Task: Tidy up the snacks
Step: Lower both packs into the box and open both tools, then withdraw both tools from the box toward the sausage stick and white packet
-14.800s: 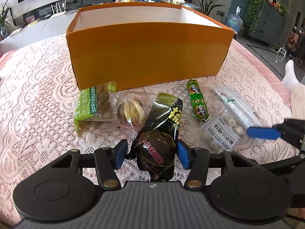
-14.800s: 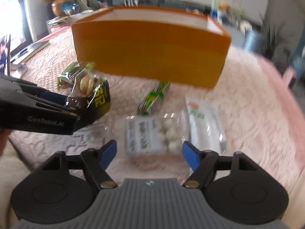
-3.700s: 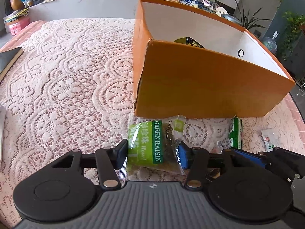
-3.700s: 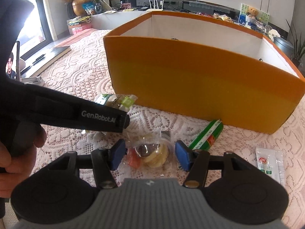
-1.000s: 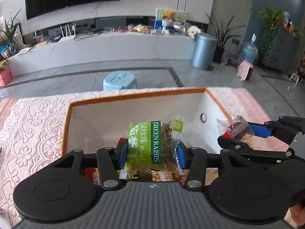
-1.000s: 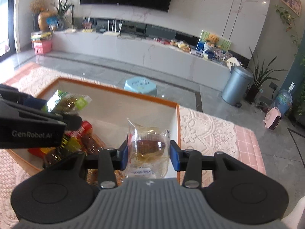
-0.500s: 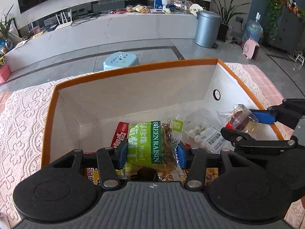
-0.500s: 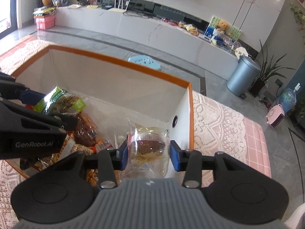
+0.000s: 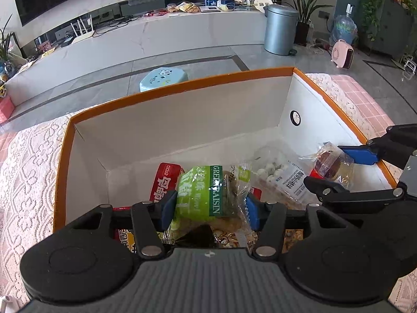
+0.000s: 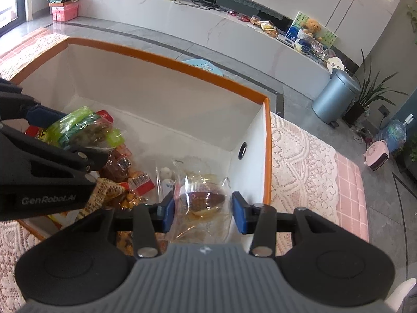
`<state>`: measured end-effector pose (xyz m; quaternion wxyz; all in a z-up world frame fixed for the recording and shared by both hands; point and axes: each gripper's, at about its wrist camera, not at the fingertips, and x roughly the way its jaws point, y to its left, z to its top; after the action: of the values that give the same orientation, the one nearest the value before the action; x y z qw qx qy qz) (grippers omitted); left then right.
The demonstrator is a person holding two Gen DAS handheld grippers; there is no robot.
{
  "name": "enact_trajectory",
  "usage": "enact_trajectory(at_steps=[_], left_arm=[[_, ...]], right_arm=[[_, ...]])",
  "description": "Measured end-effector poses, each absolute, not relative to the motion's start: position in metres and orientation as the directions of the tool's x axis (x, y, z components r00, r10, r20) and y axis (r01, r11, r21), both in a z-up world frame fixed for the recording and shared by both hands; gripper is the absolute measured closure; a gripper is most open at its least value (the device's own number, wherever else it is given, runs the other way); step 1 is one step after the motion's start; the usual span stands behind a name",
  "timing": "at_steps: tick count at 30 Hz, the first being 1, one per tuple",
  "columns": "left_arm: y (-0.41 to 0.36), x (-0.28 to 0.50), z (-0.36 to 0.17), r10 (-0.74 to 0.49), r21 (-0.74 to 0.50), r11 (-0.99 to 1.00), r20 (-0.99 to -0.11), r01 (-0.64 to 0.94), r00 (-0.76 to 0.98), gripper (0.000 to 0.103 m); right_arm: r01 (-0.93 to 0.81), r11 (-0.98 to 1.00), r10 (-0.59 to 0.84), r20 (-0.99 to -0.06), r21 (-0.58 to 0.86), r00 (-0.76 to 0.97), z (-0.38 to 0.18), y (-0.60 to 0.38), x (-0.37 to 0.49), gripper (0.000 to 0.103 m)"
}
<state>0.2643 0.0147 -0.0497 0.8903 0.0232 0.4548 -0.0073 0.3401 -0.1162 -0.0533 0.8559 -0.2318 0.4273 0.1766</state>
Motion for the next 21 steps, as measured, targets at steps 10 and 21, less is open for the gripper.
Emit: enact_trajectory(at_steps=[10,21], left_arm=[[0.018,0.249,-0.031,-0.014,0.017,0.999,-0.761,0.042,0.649,0.024],[0.012,0.221,0.003,-0.037,0.001,0.999,-0.695,0.052,0.718,0.019]], right_arm=[[-0.526,0.791,0.086,-0.793,-0.314,0.603,-0.041,-0.114,0.328,0.040],[-0.508,0.798,0.111,-0.749,-0.326,0.654,-0.003,-0.121,0.303,0.020]])
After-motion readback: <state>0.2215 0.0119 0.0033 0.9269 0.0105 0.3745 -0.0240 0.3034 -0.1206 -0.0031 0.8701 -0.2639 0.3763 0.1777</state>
